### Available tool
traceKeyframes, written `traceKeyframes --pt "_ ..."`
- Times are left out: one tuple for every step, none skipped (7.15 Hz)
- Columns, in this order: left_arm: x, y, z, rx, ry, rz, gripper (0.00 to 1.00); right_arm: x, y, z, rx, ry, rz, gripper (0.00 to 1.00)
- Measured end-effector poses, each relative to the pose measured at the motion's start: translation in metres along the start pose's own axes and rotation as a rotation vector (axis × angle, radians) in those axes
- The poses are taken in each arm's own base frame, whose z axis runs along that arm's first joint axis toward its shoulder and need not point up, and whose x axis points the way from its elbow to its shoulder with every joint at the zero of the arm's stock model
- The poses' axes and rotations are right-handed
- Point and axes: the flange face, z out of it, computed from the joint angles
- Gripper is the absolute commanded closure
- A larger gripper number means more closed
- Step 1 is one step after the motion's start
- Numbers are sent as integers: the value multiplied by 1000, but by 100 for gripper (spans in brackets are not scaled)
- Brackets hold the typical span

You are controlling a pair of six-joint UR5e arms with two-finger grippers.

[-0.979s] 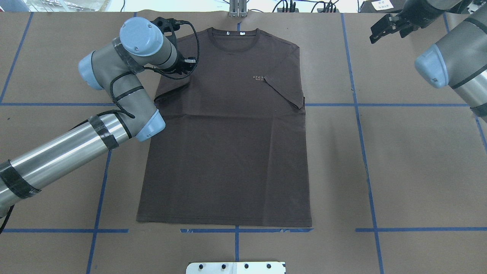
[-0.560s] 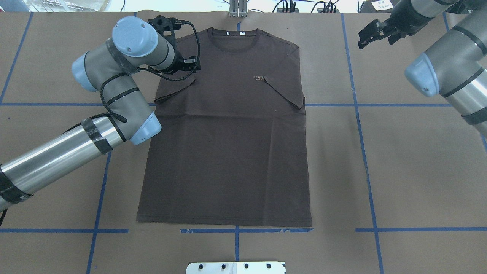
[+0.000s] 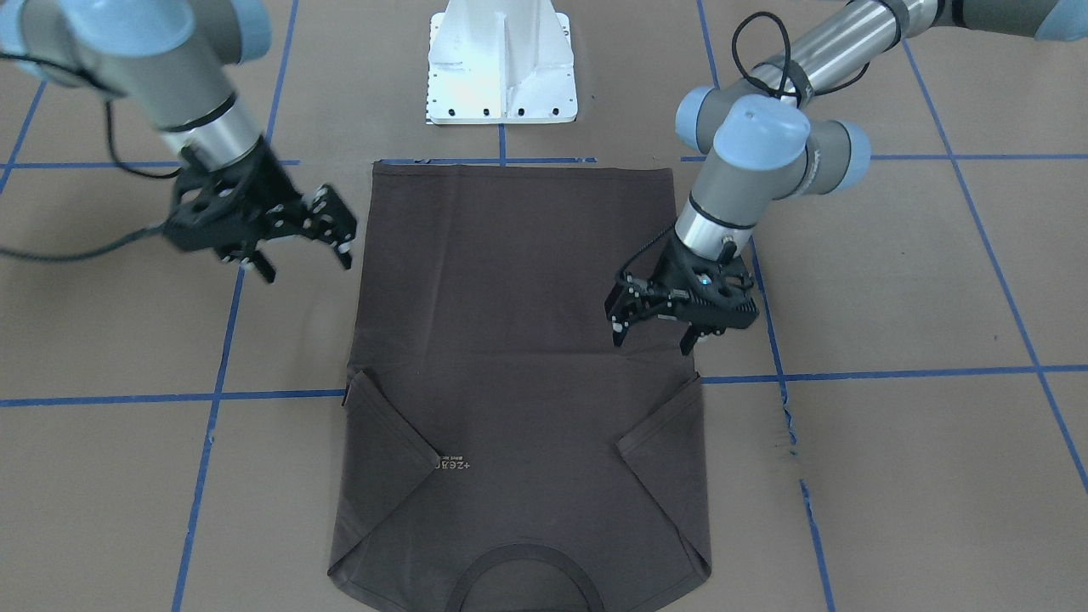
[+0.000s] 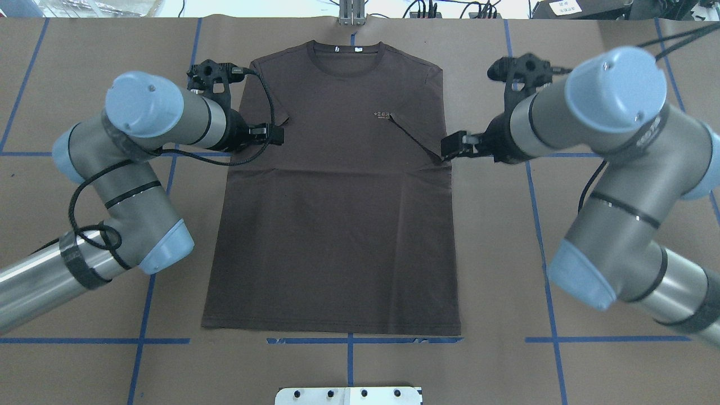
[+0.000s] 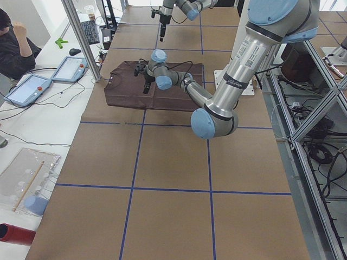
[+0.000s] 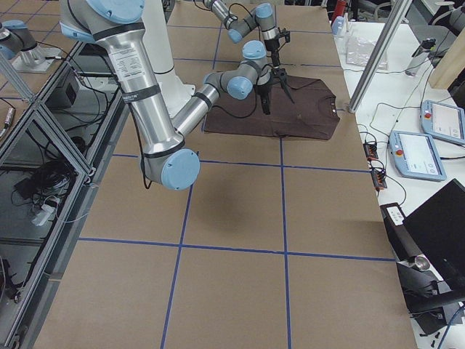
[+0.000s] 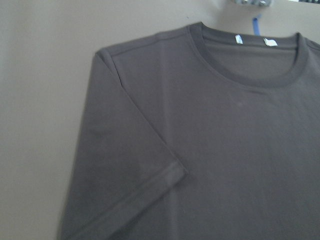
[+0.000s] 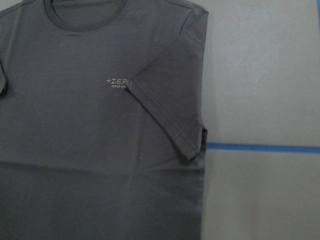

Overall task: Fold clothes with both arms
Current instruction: 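Move both grippers down to the shirt hem corners nearest the robot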

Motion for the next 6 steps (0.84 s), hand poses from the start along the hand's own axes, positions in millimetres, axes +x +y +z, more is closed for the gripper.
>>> traceKeyframes --pt "-1 40 -16 -30 31 -24 0 -12 60 -3 11 -9 59 0" --pt "-6 82 -35 -62 50 -68 0 -17 116 -7 15 -12 117 2" --pt "-13 125 -54 -91 58 -114 31 -18 164 -9 20 -18 177 4" --pt "-18 170 -69 -126 53 -187 55 -14 202 -9 30 -43 222 5" --pt "-21 211 -77 -174 34 -283 56 -3 227 -8 38 -77 246 4" --pt "-25 244 -76 -211 2 -353 56 5 238 -8 43 -93 254 4"
